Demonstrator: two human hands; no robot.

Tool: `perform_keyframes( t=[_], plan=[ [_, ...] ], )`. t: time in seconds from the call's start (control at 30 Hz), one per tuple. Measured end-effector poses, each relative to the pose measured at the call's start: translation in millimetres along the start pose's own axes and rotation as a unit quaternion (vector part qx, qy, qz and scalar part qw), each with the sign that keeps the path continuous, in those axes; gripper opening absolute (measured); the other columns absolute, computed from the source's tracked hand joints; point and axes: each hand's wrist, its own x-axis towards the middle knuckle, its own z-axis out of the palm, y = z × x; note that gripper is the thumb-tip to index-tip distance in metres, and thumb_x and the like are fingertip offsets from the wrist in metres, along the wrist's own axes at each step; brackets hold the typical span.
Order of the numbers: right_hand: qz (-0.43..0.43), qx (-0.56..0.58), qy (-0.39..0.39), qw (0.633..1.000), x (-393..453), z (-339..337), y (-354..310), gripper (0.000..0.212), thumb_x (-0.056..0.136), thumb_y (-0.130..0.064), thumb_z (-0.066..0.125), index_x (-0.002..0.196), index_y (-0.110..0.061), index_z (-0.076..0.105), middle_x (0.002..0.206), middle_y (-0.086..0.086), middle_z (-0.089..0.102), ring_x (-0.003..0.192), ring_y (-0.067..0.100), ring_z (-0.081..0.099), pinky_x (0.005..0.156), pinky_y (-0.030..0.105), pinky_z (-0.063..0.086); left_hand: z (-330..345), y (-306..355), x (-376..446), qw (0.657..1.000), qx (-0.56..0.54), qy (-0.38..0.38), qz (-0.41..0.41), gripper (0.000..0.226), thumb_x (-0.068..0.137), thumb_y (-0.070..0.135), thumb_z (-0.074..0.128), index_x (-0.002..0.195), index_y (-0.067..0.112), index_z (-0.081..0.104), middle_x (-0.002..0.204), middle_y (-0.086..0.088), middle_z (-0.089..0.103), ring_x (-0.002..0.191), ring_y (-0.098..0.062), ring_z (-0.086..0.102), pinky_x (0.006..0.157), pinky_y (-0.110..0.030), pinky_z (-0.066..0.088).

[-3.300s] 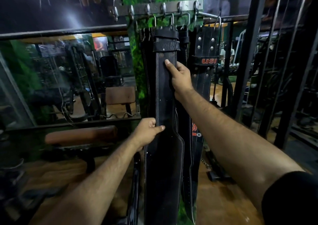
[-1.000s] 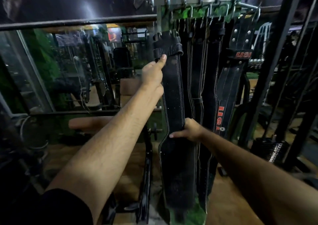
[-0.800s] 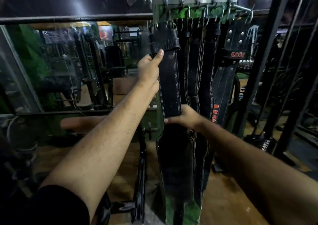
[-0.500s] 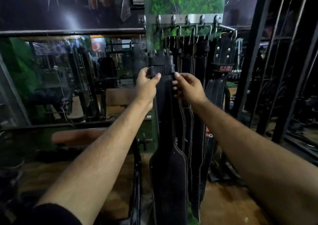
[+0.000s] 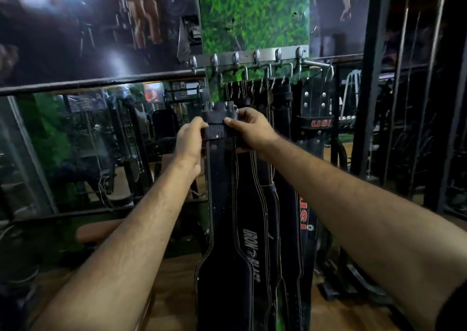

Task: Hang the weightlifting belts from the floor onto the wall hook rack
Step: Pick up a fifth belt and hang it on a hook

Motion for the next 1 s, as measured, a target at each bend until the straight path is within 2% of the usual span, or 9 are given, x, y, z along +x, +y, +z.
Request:
perform_keyframes(
  t=[0.1,0.2,0.37,0.43,0.53,0.7,0.8,0.9,1.0],
  plan=[
    [-0.023,-0.013,-0.032,0.999,7.6,-1.9,-2.3,0.029,0.095,-0.022,0.068,0.121,-0.014,0.057,0.104,0.006,0.067,0.085,0.021,0.068,0.053,0.036,0.059,7.1,6.0,18.6,0.998,0.021,0.038,0.037,0.030,0.081,0.046,0.065,0.092,0.019,0.070,0.090,-0.012,0.069,0.082,-0.029,0.067,0.078,-0.053,0.058],
    [-0.048,-0.029,-0.046,0.997,14.6,-6.4,-4.5,0.034,0.097,-0.021,0.065,0.129,-0.018,0.054,0.099,0.001,0.067,0.079,0.017,0.068,0.054,0.040,0.058,14.7,9.7,34.5,0.996,0.046,0.063,0.040,0.044,0.069,0.059,0.068,0.087,0.020,0.070,0.093,-0.011,0.068,0.098,-0.037,0.069,0.095,-0.061,0.053],
    [-0.088,-0.060,-0.014,0.994,33.9,-10.4,-7.3,0.035,0.098,-0.021,0.063,0.132,-0.016,0.055,0.105,0.002,0.066,0.091,0.023,0.068,0.075,0.058,0.061,28.4,11.1,50.5,0.993,0.054,0.091,0.051,0.028,0.076,0.052,0.063,0.067,0.025,0.068,0.086,-0.014,0.070,0.081,-0.033,0.067,0.085,-0.064,0.054],
    [-0.106,-0.075,0.007,0.992,49.2,-8.6,-6.6,0.036,0.097,-0.023,0.064,0.132,-0.016,0.056,0.110,0.001,0.068,0.096,0.020,0.068,0.088,0.054,0.059,31.3,13.1,62.7,0.992,0.060,0.095,0.060,0.036,0.070,0.058,0.062,0.075,0.023,0.069,0.095,-0.020,0.074,0.090,-0.043,0.071,0.085,-0.065,0.055],
    [-0.122,-0.122,0.057,0.983,72.6,-4.9,-5.7,0.050,0.086,-0.046,0.063,0.133,-0.027,0.059,0.118,-0.004,0.071,0.106,0.018,0.069,0.099,0.047,0.054,36.1,22.6,84.4,0.987,0.086,0.110,0.079,0.054,0.069,0.058,0.061,0.094,0.010,0.067,0.102,-0.024,0.072,0.097,-0.046,0.069,0.084,-0.062,0.057],
    [-0.132,-0.131,0.089,0.979,114.0,1.0,-9.1,0.071,0.067,-0.069,0.050,0.130,-0.036,0.059,0.119,-0.004,0.072,0.107,0.021,0.069,0.100,0.046,0.054,45.4,40.6,111.3,0.976,0.094,0.155,0.125,0.029,0.088,0.045,0.064,0.100,0.020,0.061,0.106,-0.007,0.070,0.099,-0.029,0.069,0.089,-0.052,0.058],
    [-0.127,-0.141,0.101,0.977,123.5,2.3,-16.9,0.064,0.077,-0.059,0.054,0.134,-0.031,0.058,0.126,0.000,0.070,0.110,0.023,0.067,0.101,0.046,0.053,48.6,41.8,128.9,0.977,0.071,0.159,0.121,0.016,0.094,0.039,0.062,0.088,0.025,0.062,0.105,-0.009,0.072,0.101,-0.030,0.069,0.089,-0.051,0.059],
    [-0.112,-0.171,0.094,0.974,133.0,1.6,-22.3,0.051,0.090,-0.047,0.058,0.137,-0.028,0.057,0.128,0.003,0.069,0.113,0.026,0.066,0.102,0.044,0.052,48.5,37.6,146.9,0.969,0.092,0.176,0.144,0.016,0.093,0.039,0.062,0.083,0.027,0.060,0.101,-0.007,0.072,0.098,-0.029,0.069,0.089,-0.049,0.058],
    [-0.098,-0.185,0.094,0.973,147.3,2.9,-22.9,0.049,0.091,-0.045,0.058,0.136,-0.026,0.058,0.127,0.005,0.069,0.115,0.028,0.066,0.102,0.044,0.051,47.6,34.6,163.6,0.968,0.103,0.184,0.139,0.018,0.089,0.041,0.063,0.079,0.027,0.059,0.098,-0.005,0.072,0.095,-0.029,0.069,0.088,-0.050,0.058]
  ],
)
